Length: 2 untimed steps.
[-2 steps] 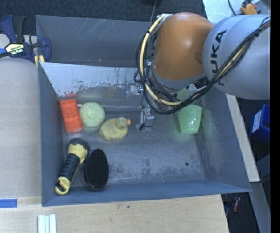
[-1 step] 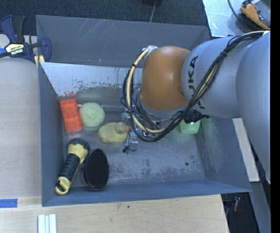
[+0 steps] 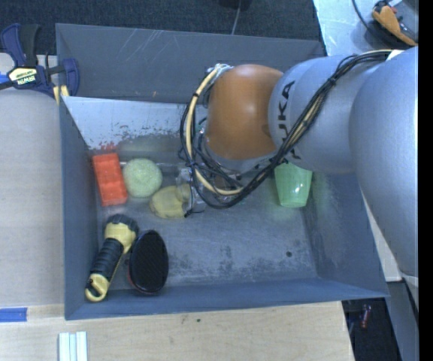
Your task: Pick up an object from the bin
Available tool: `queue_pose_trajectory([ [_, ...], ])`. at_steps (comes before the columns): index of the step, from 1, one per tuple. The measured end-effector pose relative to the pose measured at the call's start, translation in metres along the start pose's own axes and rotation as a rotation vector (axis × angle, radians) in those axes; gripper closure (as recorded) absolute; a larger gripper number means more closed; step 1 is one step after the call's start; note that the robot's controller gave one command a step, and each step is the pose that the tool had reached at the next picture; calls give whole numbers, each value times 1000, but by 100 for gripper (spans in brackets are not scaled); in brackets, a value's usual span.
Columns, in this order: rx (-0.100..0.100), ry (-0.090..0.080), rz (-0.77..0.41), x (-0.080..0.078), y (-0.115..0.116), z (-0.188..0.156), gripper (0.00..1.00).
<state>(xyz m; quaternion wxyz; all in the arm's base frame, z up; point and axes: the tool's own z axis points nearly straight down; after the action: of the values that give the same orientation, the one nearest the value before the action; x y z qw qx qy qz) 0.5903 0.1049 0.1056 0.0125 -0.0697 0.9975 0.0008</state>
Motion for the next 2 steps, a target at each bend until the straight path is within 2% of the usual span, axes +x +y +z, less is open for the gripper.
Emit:
queue_pose_trajectory([
  [1,0,0,0,0,0,0,100],
  [2,1,0,-2,-8,4,-103,100],
])
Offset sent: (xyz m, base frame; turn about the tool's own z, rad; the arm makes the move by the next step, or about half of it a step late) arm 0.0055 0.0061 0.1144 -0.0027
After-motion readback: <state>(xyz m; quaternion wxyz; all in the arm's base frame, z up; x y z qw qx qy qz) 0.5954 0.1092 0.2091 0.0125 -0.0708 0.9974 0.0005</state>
